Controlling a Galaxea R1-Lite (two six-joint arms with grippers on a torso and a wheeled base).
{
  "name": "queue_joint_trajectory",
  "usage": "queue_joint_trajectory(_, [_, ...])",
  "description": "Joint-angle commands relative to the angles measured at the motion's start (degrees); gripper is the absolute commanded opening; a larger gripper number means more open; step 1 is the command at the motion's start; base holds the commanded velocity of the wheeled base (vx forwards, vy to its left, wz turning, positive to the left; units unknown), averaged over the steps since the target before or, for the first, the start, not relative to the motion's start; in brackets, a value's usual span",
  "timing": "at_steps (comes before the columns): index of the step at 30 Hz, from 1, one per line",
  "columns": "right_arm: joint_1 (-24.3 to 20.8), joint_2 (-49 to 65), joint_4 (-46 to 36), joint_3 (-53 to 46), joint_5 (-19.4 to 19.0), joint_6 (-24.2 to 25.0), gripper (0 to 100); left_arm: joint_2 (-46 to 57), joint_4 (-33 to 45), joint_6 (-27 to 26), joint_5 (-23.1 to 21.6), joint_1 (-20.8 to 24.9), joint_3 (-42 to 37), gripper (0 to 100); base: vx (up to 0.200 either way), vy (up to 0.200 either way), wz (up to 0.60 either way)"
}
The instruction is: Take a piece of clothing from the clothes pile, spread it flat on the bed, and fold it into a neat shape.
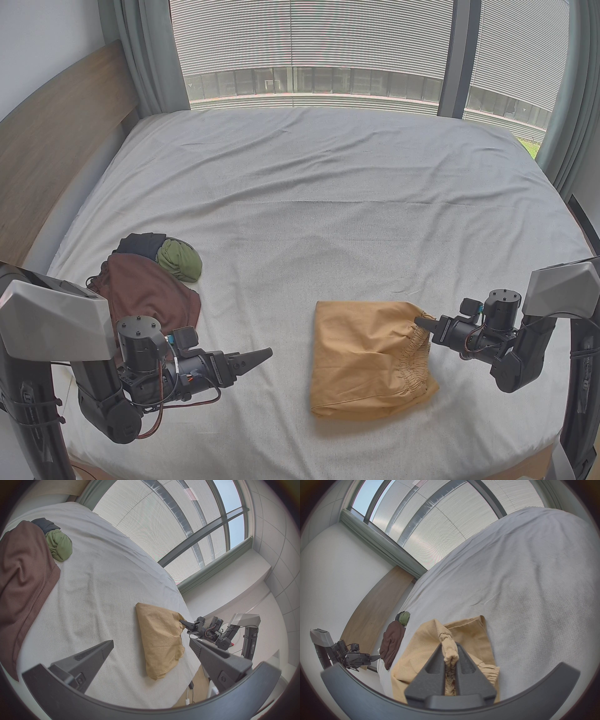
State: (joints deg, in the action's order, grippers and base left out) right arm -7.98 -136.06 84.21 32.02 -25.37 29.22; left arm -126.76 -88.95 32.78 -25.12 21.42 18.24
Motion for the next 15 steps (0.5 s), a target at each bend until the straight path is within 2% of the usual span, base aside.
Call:
queue_joint_trajectory(1, [0.95, -1.58, -0.01, 0.32, -0.03, -0.04, 0, -0.24, 0.01, 0.00, 0.08, 0.11, -0.13, 100, 0.000, 0.000, 0.00])
queue_joint_trajectory(13, [1.39, -2.81, -0.01, 1.02, -0.03, -0.13, 0, -1.12, -0.08, -0.09, 0.08, 0.20, -0.04, 100, 0.000, 0.000, 0.00])
queue_joint_trajectory(14, [1.48, -2.72, 0.07, 1.11, 0.06, -0.13, 100, -1.12, -0.08, -0.09, 0.08, 0.20, -0.04, 100, 0.000, 0.000, 0.00])
queue_joint_trajectory(15, [1.48, -2.54, 0.25, 1.11, 0.06, -0.48, 100, -1.12, -0.08, -0.09, 0.08, 0.20, -0.04, 100, 0.000, 0.000, 0.00])
